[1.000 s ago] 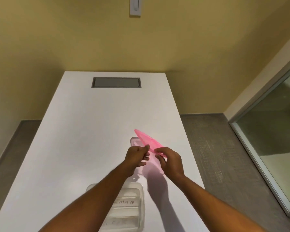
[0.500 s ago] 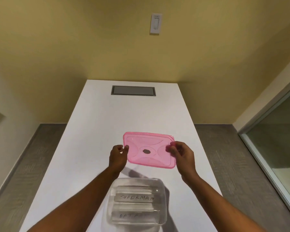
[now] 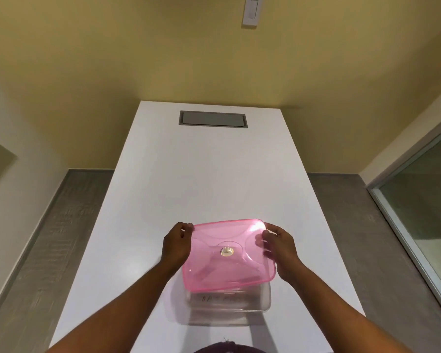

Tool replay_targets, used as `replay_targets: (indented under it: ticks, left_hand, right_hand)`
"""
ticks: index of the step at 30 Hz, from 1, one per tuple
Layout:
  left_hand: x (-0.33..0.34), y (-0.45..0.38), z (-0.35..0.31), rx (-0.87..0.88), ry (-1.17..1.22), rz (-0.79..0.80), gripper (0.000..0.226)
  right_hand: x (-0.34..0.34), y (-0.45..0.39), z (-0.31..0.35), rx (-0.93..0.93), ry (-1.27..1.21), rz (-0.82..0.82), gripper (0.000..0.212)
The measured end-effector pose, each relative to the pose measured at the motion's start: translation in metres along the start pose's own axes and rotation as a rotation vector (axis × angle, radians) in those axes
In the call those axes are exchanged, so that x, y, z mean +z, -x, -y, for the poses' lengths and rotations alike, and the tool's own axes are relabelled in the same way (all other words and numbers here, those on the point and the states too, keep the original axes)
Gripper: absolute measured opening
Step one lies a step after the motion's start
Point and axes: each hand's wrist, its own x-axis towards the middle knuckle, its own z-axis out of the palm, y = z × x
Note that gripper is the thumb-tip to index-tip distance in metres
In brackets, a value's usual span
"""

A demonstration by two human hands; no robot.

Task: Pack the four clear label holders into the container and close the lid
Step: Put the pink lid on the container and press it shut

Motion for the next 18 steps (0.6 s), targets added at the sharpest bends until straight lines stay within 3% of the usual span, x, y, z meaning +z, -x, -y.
replay_targets:
  ticks: [5, 10, 18]
  left_hand:
    - [0.011, 0.021, 0.038, 0.101, -0.211, 0.012, 0.025]
    - [0.019, 0.035, 0.053, 0.064, -0.194, -0.03, 0.019]
    - [0.027, 0.037, 0.058, 0.025, -0.167, -0.069, 0.018]
  right_hand:
    - [0.001, 0.008, -0.039, -0.147, 0.38, -0.14, 0.024]
    - [-0.008, 0.016, -0.064, -0.257, 0.686, -0.218, 0.023]
    - [-0.019, 0.019, -0.087, -0.265, 0.787, -0.249, 0.022]
